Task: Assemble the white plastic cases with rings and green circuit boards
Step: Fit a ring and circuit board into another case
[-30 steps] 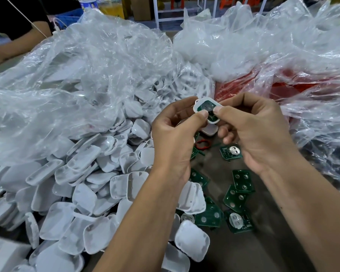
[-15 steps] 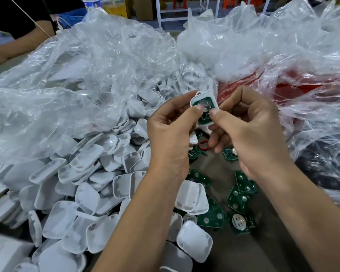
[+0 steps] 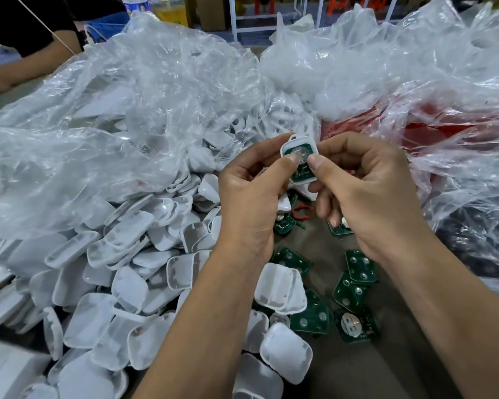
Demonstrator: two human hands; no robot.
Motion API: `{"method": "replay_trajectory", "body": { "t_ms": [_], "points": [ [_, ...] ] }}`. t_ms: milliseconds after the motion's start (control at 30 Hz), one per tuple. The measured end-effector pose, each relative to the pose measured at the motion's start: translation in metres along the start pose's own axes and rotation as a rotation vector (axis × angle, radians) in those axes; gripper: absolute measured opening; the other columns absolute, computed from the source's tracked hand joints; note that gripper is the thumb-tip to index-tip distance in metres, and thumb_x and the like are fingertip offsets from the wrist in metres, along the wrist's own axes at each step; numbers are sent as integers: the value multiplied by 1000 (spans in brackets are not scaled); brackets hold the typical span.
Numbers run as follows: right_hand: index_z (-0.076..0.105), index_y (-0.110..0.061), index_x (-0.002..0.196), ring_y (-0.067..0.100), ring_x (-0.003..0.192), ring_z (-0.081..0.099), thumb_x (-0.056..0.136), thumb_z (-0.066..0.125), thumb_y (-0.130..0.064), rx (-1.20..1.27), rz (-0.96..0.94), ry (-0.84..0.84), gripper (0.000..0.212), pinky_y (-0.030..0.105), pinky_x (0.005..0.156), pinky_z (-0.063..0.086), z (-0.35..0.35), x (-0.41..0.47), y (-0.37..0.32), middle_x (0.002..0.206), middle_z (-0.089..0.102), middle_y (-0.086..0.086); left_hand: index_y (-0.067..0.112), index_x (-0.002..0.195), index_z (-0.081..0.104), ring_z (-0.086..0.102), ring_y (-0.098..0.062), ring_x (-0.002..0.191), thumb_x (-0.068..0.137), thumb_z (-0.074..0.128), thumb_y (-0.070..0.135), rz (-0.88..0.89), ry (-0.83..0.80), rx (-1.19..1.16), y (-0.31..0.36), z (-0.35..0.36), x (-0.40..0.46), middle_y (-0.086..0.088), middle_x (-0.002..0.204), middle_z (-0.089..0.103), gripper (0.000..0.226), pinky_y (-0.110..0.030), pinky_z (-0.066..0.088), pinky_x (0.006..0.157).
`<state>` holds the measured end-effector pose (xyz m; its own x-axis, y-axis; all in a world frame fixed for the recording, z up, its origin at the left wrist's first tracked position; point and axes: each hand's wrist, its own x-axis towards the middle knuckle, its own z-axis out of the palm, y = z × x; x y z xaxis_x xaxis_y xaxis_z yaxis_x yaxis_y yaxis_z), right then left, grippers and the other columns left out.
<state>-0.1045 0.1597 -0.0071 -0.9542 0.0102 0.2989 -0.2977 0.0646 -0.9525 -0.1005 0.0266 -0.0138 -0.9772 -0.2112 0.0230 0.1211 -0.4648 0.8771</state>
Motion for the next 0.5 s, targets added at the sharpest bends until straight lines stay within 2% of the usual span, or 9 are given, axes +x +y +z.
{"method": "replay_trajectory", "body": {
  "t_ms": [100,167,233,300,367,500],
  "points": [
    [71,-8,92,16,34,52,98,71,-9,105,63,10,6,18,33,35,0,1,-2,61,67,6,7,107,75,56,-16,74,97,65,8,-96,-39,-46,-1,1,0,-7,88,69,14,-23,45,61],
    [70,-5,91,13,34,49,98,69,-7,221,126,-7,7,17,33,31,-2,2,-5,62,67,9,7,105,71,54,-19,72,104,55,25,-193,-126,-115,0,2,-2,-10,86,65,24,-28,44,66],
    [69,-6,92,11,33,47,98,68,-7,299,170,-27,6,15,32,28,-4,3,-9,61,67,10,5,106,68,60,-20,72,105,51,33,-291,-202,-207,3,1,-2,-12,91,67,33,-33,46,74],
    [66,-6,98,9,32,46,96,68,-7,358,195,-46,3,14,31,27,-7,4,-11,57,65,8,3,114,67,64,-18,71,102,53,34,-352,-259,-272,5,2,-3,-10,93,70,36,-28,48,70],
    [62,-6,105,9,31,44,96,67,-6,399,209,-49,11,13,30,27,-9,5,-13,55,62,9,3,120,66,64,-16,73,99,57,32,-381,-293,-311,5,2,-4,-10,94,69,38,-22,52,63],
    [60,-9,107,9,29,43,97,66,-1,401,162,-39,14,13,31,31,-12,5,-14,54,60,8,3,117,67,65,-18,80,102,57,29,-391,-330,-350,3,0,-4,-11,96,69,32,-22,57,67]
  ]
}}
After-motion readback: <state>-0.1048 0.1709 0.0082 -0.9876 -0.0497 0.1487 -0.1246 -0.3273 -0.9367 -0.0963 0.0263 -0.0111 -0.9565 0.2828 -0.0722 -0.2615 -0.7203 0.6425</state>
